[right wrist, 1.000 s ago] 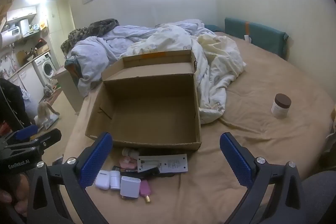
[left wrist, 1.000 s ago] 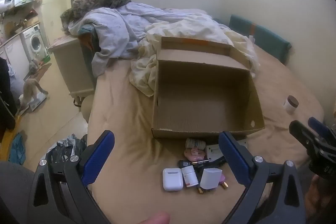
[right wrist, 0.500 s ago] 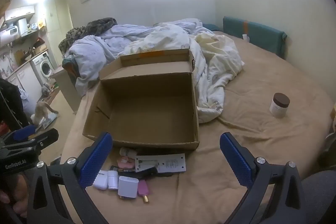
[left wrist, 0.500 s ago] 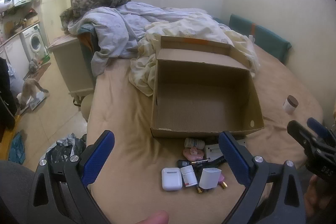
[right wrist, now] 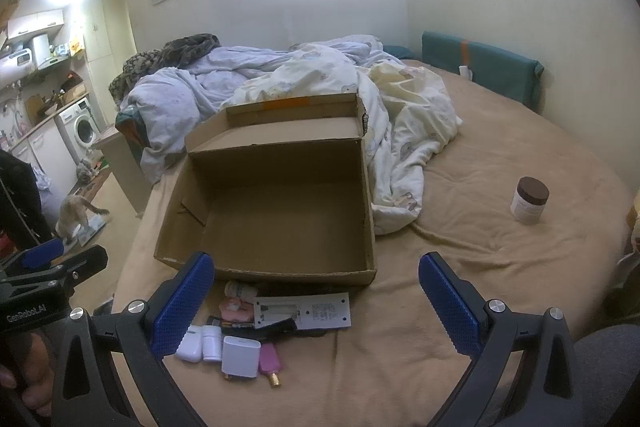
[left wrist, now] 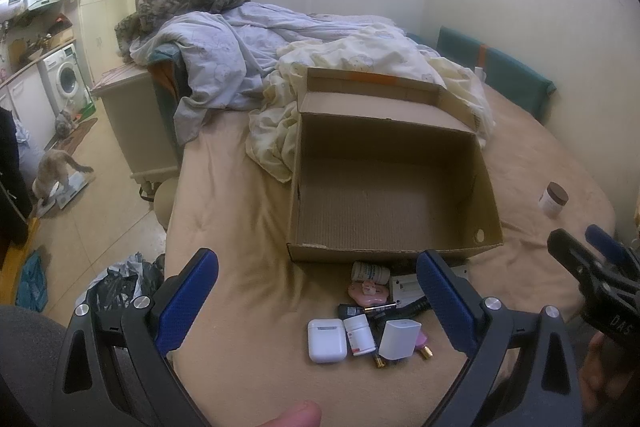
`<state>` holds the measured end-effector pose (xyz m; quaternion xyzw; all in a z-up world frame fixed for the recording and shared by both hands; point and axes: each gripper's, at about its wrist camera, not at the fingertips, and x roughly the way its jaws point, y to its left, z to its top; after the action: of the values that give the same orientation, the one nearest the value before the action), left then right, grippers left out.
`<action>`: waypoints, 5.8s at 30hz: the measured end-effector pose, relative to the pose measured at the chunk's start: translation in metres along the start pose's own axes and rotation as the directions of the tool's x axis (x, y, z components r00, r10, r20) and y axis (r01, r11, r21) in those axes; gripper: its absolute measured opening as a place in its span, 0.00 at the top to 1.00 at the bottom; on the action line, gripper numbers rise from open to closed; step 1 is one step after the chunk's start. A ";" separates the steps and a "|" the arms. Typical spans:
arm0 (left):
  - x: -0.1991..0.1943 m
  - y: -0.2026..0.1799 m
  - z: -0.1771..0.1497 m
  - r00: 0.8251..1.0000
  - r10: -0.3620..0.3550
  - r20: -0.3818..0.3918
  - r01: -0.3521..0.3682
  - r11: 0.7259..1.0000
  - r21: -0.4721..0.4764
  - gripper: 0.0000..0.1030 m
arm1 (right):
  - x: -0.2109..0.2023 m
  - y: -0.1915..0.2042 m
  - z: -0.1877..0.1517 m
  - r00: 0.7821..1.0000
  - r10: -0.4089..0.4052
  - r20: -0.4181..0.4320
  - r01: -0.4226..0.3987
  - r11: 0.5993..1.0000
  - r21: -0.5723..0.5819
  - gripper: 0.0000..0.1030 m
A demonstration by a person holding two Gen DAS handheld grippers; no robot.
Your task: Organize rigid objects
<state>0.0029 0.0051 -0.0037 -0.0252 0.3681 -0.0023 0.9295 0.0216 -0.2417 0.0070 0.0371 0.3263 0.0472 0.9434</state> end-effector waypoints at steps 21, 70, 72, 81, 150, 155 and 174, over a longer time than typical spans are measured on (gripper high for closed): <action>0.001 0.001 -0.001 1.000 0.002 0.001 -0.002 1.000 0.005 0.04 | 0.001 0.000 -0.001 1.000 -0.002 -0.001 0.002 1.000 -0.004 0.00; 0.021 0.034 0.001 0.992 0.072 -0.108 -0.085 0.989 -0.125 0.04 | 0.062 -0.006 -0.016 0.917 0.186 -0.352 -0.130 0.976 0.176 0.00; 0.027 0.039 0.000 0.986 0.087 -0.141 -0.107 0.984 -0.142 0.04 | 0.082 0.001 -0.025 0.860 0.247 -0.447 -0.161 0.962 0.221 0.00; 0.065 0.052 -0.011 0.940 0.018 -0.340 -0.085 0.979 -0.183 0.04 | 0.141 0.025 -0.073 0.687 0.389 -0.614 -0.165 0.906 0.390 0.19; 0.156 -0.004 -0.023 0.807 0.092 -0.584 -0.127 0.992 -0.019 0.62 | 0.114 -0.040 -0.025 0.765 0.339 -0.547 -0.216 0.936 0.277 0.56; 0.130 -0.012 0.007 0.854 0.077 -0.515 -0.086 0.996 0.006 0.62 | 0.108 -0.033 -0.004 0.783 0.336 -0.523 -0.241 0.940 0.242 0.56; 0.204 -0.056 0.088 0.927 0.042 -0.372 0.004 0.992 0.123 0.62 | 0.184 -0.020 0.058 0.872 0.210 -0.443 -0.193 0.978 0.085 0.56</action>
<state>0.2123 -0.0517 -0.0763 0.0360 0.5376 -0.0206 0.8422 0.2030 -0.2432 -0.0627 0.0769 0.5306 0.1462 0.8314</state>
